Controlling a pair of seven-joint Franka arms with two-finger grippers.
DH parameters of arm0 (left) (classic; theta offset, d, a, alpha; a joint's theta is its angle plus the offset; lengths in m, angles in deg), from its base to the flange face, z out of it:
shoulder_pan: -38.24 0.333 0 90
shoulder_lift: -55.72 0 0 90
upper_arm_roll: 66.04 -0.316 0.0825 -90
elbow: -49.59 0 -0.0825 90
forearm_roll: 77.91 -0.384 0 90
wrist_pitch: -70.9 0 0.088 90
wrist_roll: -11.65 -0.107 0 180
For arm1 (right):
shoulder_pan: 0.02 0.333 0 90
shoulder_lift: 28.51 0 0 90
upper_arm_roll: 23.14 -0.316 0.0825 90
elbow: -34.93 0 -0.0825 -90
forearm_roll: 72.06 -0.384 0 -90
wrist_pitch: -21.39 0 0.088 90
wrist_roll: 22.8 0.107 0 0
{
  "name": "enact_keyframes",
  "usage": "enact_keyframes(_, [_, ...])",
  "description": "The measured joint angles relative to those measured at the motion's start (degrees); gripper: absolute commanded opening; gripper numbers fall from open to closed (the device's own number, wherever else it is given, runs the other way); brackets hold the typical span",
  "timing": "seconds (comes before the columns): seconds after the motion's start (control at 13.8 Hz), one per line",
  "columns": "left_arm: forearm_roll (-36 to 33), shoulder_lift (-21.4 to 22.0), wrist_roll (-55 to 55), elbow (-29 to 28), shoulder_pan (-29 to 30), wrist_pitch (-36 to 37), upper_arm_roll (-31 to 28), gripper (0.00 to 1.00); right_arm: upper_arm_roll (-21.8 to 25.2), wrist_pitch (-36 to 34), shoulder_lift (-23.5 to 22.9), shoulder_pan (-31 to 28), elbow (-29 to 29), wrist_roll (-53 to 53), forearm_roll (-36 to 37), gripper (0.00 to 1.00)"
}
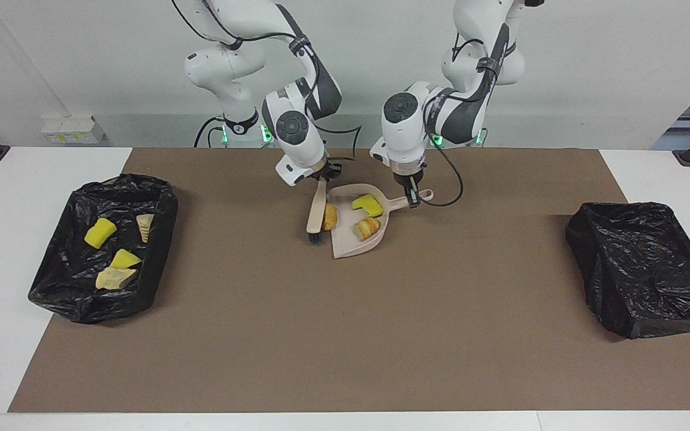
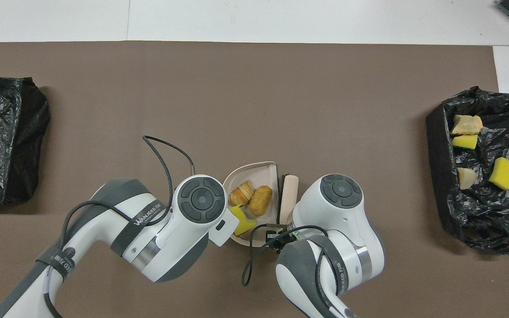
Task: Sweep and dump trash in bin
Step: 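Sweep the last bread chunk into the dustpan with the right gripper, then carry the loaded dustpan to the other black bag with the left gripper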
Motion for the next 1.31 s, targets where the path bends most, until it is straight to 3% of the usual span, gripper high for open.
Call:
enact_keyframes(0.29, [0.39, -1.05, -5.32, -2.56, 1.88, -7.29, -0.15, 0.0, -0.9, -3.25, -3.19, 0.95, -8.63, 0.21, -2.55, 0.0])
enact_keyframes(0.65, [8.39, -2.54, -13.35, -2.74, 6.13, -11.2, -0.26, 0.0, -0.01, -10.88, -1.97, 0.59, -14.5, 3.14, -1.7, 0.0])
enact_keyframes(1.02, [11.23, -1.87, -15.52, -2.17, 8.46, -10.86, -0.36, 0.0, 0.31, -13.27, 0.07, -1.93, -15.59, 3.42, 0.46, 0.0])
enact_keyframes(1.31, [12.31, 1.55, -17.18, 0.1, 9.56, -5.34, -0.42, 0.0, 0.42, -17.53, 0.59, -6.15, -16.6, 3.42, 6.23, 0.0])
